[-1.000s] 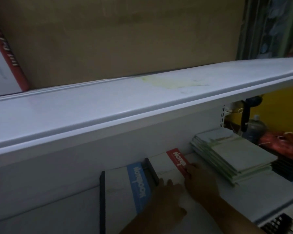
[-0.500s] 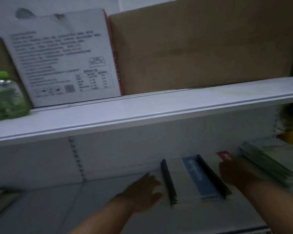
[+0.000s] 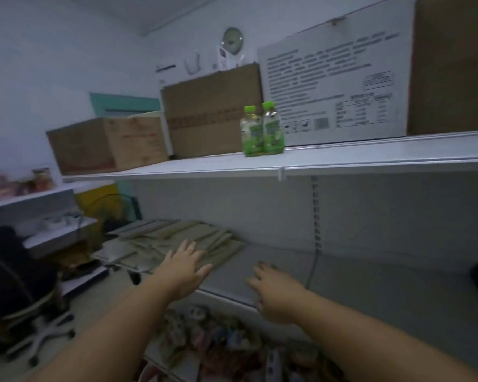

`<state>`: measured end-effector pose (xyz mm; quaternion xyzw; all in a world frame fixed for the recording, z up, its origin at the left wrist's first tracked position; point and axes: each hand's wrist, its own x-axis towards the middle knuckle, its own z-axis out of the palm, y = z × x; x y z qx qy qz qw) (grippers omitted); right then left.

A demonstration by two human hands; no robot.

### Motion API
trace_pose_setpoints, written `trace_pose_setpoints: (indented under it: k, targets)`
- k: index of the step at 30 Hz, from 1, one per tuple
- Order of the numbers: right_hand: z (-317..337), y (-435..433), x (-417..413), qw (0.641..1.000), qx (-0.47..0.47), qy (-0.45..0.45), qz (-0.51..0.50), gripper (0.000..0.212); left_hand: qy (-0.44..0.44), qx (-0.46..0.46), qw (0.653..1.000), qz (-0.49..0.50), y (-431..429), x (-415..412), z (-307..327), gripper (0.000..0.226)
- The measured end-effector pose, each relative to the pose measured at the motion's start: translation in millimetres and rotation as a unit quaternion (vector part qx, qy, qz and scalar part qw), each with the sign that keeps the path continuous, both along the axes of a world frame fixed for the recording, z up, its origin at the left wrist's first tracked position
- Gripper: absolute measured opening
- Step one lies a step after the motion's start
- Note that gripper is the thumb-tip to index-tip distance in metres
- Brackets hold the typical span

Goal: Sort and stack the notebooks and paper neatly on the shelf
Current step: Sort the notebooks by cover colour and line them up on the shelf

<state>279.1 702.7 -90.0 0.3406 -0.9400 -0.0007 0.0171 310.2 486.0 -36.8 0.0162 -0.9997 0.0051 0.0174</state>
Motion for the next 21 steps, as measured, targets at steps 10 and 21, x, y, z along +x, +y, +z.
trace_pose_setpoints:
  k: [10, 21]
  targets:
    - [-13.5, -144.9, -32.3, 0.994, 0.05, -0.02, 0.091, 0.062, 0.03, 0.149, 0.982, 0.111, -127.5, 20.5, -40.9, 0.055]
    - [0.6, -283.8, -143.3, 0.987, -0.033, -0.008, 0.154, 0.05, -0.001, 0.052, 0.982, 0.184, -247.4, -52.8, -5.6, 0.052]
